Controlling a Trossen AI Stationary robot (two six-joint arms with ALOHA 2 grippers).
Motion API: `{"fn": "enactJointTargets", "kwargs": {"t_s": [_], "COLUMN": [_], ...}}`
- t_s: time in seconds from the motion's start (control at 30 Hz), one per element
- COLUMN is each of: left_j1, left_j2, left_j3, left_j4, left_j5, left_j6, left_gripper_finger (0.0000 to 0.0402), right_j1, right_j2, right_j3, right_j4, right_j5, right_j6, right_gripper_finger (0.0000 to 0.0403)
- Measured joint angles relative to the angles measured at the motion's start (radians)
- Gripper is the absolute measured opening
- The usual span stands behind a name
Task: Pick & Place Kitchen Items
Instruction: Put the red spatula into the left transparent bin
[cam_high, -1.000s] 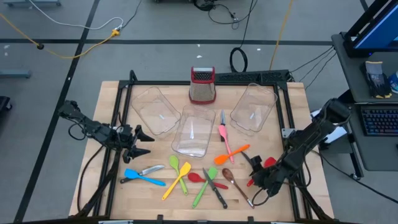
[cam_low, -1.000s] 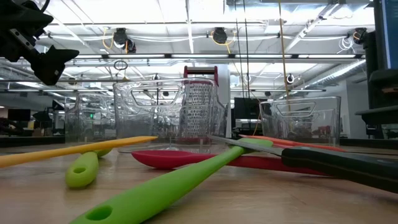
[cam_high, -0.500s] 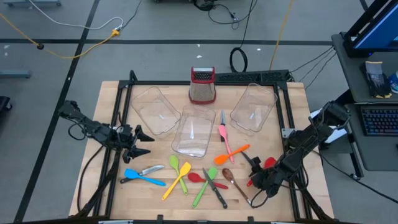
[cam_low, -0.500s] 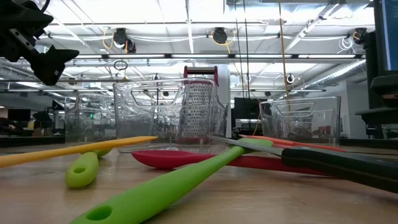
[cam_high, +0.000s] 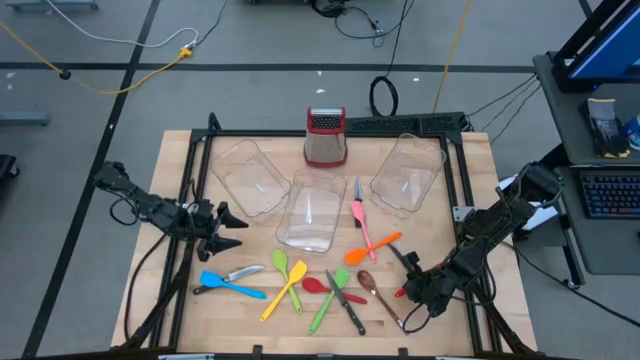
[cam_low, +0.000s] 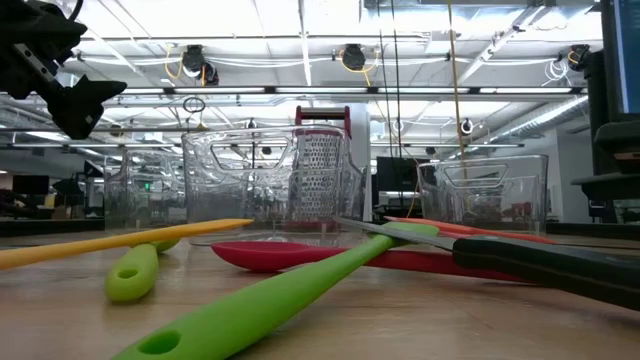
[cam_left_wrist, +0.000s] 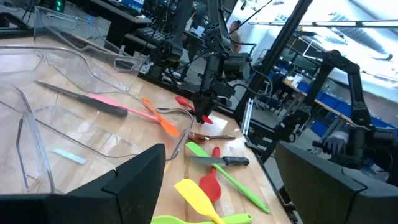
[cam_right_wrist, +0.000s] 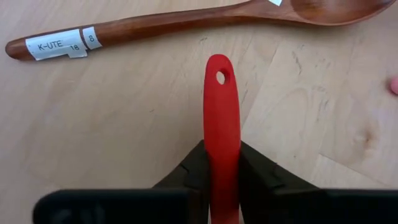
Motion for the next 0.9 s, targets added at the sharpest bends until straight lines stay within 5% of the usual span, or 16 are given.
{"fn": "enactJointTargets", "kwargs": {"t_s": [0.47,0.9], "left_j1": [0.0,0.0], "left_j2": [0.0,0.0], "left_j3": [0.0,0.0], "left_j4": [0.0,0.0], "left_j5": [0.0,0.0], "left_j6": [0.008,0.004], "left_gripper_finger": [0.0308,0.0308], "right_j1": [0.0,0.0], "right_j2": [-0.001,-0.002], "right_j3": [0.183,0.399], "right_j4": [-0.15,-0.171], "right_j5": [0.009,0.271], "right_j6": [-0.111,-0.556], "right_gripper_finger": [0.0041,0.0041]}}
